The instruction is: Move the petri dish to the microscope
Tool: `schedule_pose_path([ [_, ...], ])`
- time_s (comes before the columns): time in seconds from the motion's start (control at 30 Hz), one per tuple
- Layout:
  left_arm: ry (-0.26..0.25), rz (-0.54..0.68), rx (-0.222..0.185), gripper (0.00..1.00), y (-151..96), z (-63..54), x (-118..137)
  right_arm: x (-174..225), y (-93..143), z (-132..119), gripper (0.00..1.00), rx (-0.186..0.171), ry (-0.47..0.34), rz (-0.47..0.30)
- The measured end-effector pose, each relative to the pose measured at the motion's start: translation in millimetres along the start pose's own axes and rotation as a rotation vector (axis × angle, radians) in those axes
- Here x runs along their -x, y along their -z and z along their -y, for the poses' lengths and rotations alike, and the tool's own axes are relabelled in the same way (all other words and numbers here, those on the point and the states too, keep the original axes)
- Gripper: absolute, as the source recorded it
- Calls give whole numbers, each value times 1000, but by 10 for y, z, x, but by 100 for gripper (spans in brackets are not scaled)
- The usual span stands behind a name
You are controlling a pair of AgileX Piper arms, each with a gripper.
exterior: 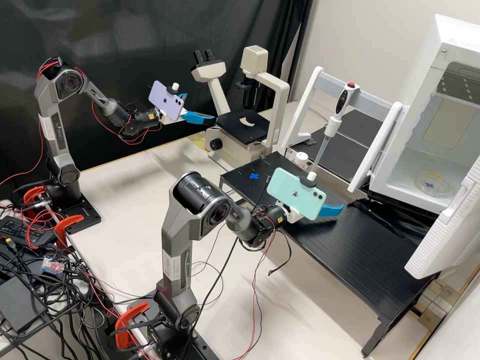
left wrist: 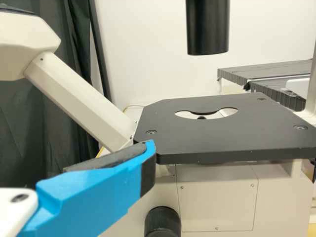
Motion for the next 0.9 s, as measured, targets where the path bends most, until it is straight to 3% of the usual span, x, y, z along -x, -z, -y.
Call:
schedule_pose_path([
  [0.33, 0, 0, 0, 100, 0, 0, 0, 14, -16, 12, 100, 0, 5, 6],
  [0.53, 0, 0, 0, 100, 0, 0, 0, 117, -168, -82, 100, -4, -26, 60],
  [0.63, 0, 0, 0, 100, 0, 0, 0, 180, -275, -206, 100, -38, -66, 91],
  [0.9, 0, 0, 0, 100, 0, 0, 0, 248, -548, -601, 100, -85, -192, 148],
])
